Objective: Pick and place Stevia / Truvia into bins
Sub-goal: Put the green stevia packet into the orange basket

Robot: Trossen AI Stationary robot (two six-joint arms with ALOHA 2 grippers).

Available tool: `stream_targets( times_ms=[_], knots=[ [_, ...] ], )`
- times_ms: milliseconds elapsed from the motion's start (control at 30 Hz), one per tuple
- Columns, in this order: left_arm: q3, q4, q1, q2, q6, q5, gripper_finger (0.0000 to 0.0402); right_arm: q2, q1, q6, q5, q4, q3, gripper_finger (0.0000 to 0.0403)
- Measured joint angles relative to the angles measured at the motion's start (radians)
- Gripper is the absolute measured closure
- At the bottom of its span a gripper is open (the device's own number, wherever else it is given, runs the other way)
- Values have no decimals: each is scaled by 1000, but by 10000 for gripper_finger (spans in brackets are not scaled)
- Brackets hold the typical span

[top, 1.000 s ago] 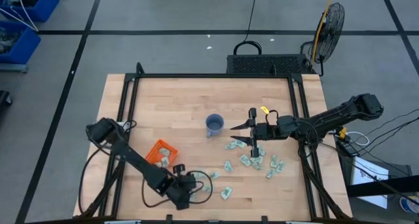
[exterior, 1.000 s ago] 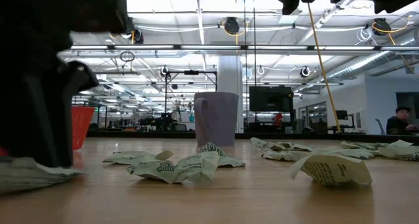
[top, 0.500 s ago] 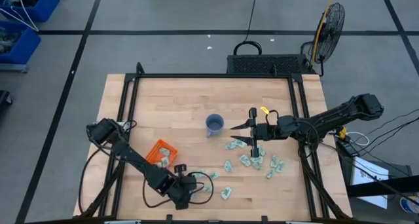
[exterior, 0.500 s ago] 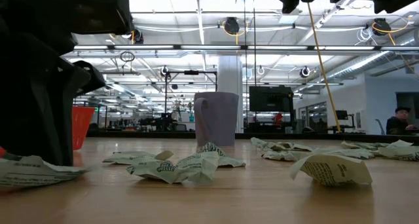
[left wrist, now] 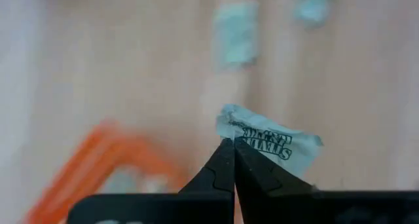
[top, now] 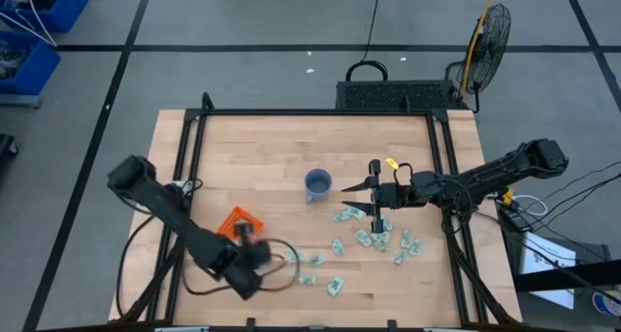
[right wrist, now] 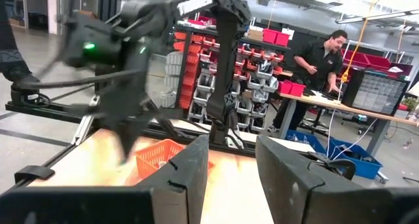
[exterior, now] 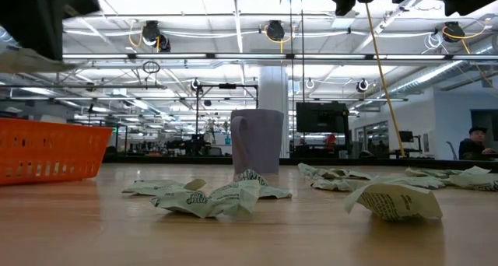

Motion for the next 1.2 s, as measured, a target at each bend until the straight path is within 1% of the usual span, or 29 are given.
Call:
stream_targets(
  times_ms=[67, 100, 133, 200, 233, 300, 433, 700, 767, 933, 1067, 1200],
  knots=[
    [4, -117, -15, -50, -92, -42, 398, 0, 0, 0, 0, 0, 0, 282],
    [3, -181, -22, -68, -130, -44, 397, 0, 0, -1, 0, 0, 0, 282],
    [-2, -245, -26, -77, -162, -33, 397, 0, 0, -3, 0, 0, 0, 282],
    [-23, -362, -34, -74, -225, 32, 399, 0, 0, -4, 0, -1, 0, 282],
    [-38, -389, -40, -72, -256, 62, 399, 0, 0, -4, 0, -1, 0, 282],
    [-70, -380, -47, -76, -301, 99, 396, 0, 0, -4, 0, -3, 0, 282],
    [-150, -311, -52, -74, -384, 78, 385, 0, 0, -4, 0, -8, 0, 282],
    [-287, -295, -18, -75, -439, 73, 387, 0, 0, -4, 0, 2, 0, 282],
    [-311, -268, -5, -76, -443, 74, 385, 0, 0, -4, 0, 10, 0, 282],
    [-325, -190, 23, -76, -392, 70, 360, 0, 0, -5, 0, 15, 0, 282],
    [-325, -179, 45, -76, -349, 64, 332, 0, 0, -30, 0, 15, 0, 282],
    [-325, -179, 70, -76, -347, 64, 312, 0, 0, -30, 0, 15, 0, 282]
  ],
)
